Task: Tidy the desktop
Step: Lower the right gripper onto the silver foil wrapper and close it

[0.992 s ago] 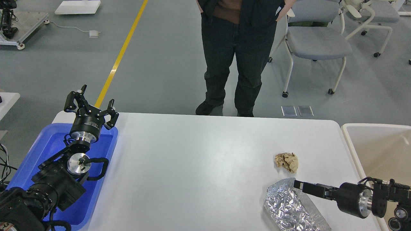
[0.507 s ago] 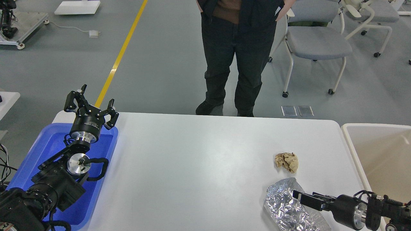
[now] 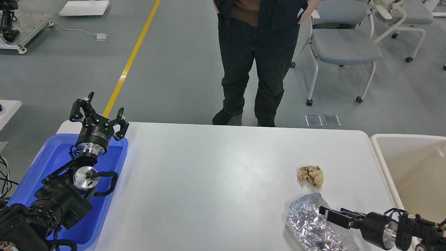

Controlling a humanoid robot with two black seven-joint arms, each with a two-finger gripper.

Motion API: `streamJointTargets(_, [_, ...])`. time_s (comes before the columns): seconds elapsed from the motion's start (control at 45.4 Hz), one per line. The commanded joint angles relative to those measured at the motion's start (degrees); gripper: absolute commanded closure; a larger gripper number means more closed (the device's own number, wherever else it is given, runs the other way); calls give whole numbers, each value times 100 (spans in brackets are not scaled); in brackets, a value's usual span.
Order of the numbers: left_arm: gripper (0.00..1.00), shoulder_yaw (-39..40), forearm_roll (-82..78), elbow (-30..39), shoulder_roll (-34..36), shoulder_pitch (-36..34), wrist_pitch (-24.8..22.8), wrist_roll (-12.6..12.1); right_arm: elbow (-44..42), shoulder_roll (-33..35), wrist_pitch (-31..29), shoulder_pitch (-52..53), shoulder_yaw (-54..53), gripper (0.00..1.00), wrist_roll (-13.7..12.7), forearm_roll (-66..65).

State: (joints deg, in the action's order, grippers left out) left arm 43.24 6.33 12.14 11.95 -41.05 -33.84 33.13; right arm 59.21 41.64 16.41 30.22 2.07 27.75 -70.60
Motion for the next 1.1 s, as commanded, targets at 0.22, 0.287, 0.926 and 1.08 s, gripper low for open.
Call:
streamJointTargets(0.22, [0,0,0,-1,0,0,0,0,-419,-68,12,-157,48,0,424,29])
streamJointTargets(0.287, [0,0,0,-1,0,0,0,0,-446,-77,3,-209,4,2,450,29])
streamJointTargets(0.926, [0,0,0,-1,0,0,0,0,-709,-279,-41,-332,-5,77,608,459])
streamJointTargets(1.08, [0,0,0,-1,0,0,0,0,-718,-261,-50,-332,22,100,608,459])
